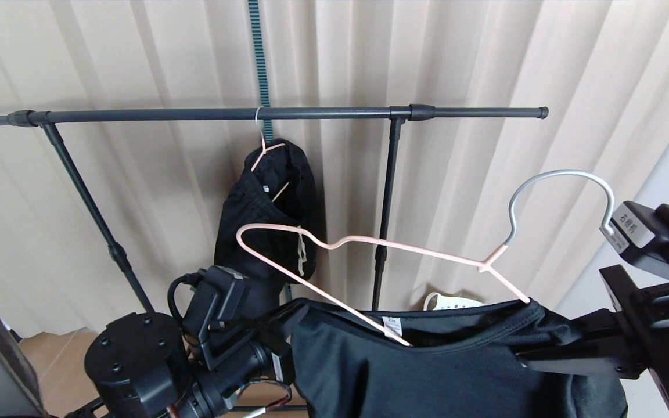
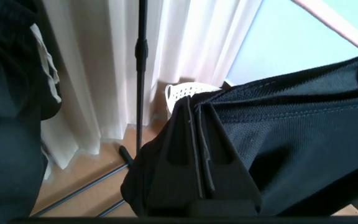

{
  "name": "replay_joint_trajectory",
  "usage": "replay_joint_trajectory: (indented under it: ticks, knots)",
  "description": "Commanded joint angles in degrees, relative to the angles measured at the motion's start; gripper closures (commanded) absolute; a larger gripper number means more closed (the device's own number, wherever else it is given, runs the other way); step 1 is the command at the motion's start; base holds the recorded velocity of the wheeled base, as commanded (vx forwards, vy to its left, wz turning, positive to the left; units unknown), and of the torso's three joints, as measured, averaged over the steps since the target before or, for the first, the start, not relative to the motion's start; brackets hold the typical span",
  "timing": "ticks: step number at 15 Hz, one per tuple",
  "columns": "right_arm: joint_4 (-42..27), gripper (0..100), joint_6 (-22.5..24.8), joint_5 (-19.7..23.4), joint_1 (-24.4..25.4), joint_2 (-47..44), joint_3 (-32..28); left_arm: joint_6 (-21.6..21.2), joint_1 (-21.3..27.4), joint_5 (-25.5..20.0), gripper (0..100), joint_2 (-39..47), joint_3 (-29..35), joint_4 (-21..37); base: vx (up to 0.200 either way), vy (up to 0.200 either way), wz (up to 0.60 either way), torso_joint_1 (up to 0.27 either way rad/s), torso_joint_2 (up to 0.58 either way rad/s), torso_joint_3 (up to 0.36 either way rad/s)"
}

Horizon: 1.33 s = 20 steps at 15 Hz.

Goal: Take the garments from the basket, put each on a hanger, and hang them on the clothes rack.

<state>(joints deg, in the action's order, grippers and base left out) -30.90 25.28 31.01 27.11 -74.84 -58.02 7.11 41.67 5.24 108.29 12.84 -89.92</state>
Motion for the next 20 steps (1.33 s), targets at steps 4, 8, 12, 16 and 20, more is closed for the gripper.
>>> replay_joint_trajectory:
  ticks: [4, 8, 12, 16, 20]
  knots:
    - [-0.1, 100, 0.0, -2.7, 2.9, -1.5, 0.0, 0.0, -1.2, 0.0, 100, 0.1, 0.6, -0.1, 0.000, 0.000, 0.00, 0.000, 0.00, 0.000]
    - [-0.5, 100, 0.0, -4.4, 3.1, -1.5, 0.9, 0.0, -2.9, -0.1, 100, 0.7, 1.0, -0.1, 0.000, 0.000, 0.00, 0.000, 0.00, 0.000]
    - [-0.7, 100, 0.1, -6.0, 3.1, -1.2, 2.5, 0.1, -4.4, -0.8, 100, 1.0, 1.3, -0.1, 0.000, 0.000, 0.00, 0.000, 0.00, 0.000]
    - [-0.7, 100, 0.2, -7.0, 3.1, -1.1, 3.8, 0.0, -5.7, -1.1, 100, 1.4, 1.8, -0.1, 0.000, 0.000, 0.00, 0.000, 0.00, 0.000]
    - [-0.8, 100, 0.2, -7.8, 3.1, 0.2, 5.5, 0.0, -6.8, -1.6, 100, 1.8, 2.0, -0.1, 0.000, 0.000, 0.00, 0.000, 0.00, 0.000]
